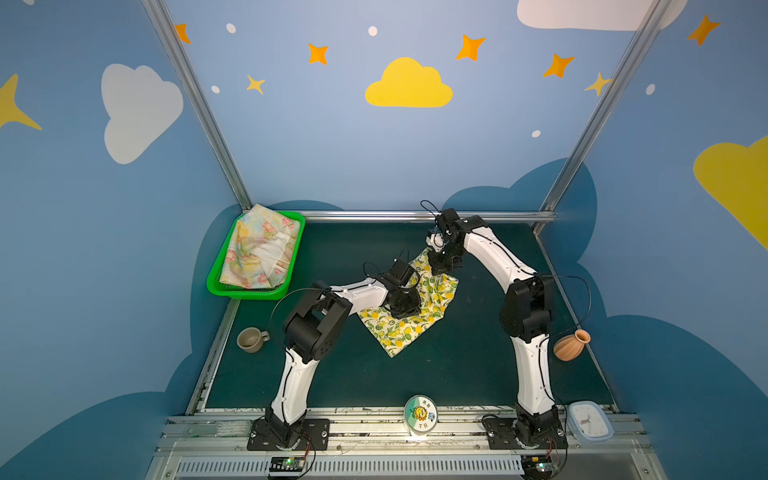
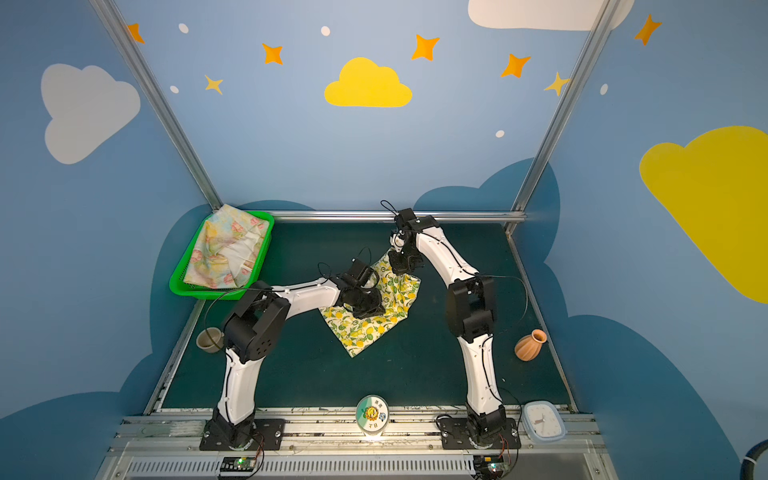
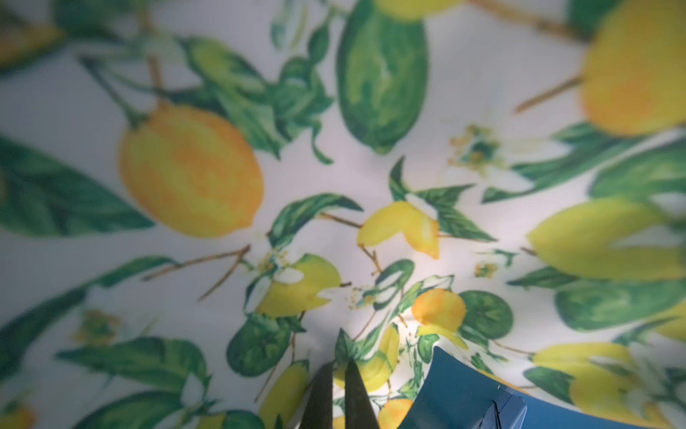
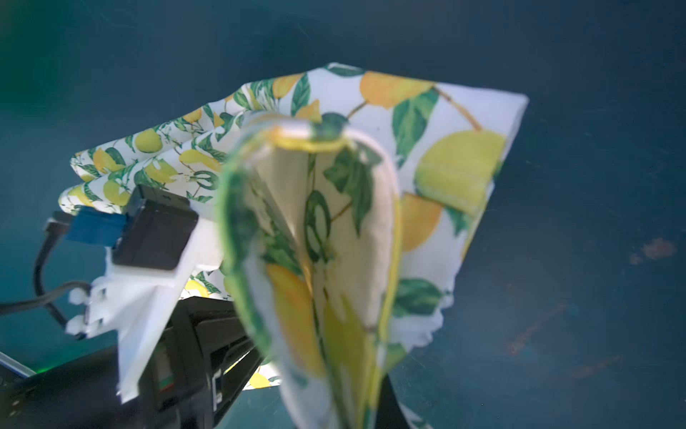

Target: Fold and stack the skirts

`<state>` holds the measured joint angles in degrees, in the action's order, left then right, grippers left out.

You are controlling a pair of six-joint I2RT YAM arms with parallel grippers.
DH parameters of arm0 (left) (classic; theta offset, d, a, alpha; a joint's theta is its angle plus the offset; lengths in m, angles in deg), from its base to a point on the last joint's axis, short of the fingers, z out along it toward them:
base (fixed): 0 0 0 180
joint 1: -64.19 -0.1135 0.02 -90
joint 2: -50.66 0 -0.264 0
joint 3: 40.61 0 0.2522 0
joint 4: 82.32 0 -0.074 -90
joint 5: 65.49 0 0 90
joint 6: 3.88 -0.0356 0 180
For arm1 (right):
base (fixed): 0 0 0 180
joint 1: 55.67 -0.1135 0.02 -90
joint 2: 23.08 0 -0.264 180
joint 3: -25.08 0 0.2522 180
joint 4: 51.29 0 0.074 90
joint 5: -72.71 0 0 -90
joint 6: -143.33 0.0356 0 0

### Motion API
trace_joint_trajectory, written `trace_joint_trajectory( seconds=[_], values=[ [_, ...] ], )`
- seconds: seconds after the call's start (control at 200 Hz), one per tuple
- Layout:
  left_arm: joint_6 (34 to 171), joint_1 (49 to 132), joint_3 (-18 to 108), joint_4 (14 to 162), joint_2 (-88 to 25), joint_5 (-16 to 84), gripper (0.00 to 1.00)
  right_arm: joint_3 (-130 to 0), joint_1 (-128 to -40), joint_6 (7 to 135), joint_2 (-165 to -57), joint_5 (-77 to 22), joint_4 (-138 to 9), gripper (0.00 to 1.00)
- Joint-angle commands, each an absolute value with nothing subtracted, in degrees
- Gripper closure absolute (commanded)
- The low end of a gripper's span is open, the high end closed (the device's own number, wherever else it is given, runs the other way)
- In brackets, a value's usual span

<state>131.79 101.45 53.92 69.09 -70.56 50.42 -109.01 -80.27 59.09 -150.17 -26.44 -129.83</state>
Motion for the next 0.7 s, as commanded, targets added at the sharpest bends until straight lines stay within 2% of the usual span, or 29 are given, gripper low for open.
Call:
trace_joint_trajectory(
  seconds=[0.0, 0.36, 0.696],
  values=[
    [132.45, 101.68, 54.36, 70.15, -72.68, 52.27, 0.89, -111.65, -79.92, 59.11, -150.74, -25.53, -131.08, 1.0],
    [133.01, 101.06, 57.93, 71.49, -74.37, 51.52, 0.9, -110.95, -81.15, 58.07, -147.55, -17.44, -131.8, 1.0],
    [133.18, 95.03, 42.09, 73.16, -60.07, 50.7, 0.89, -110.72, -84.29, 59.47, -146.93, -11.24, -132.89, 1.0]
  ],
)
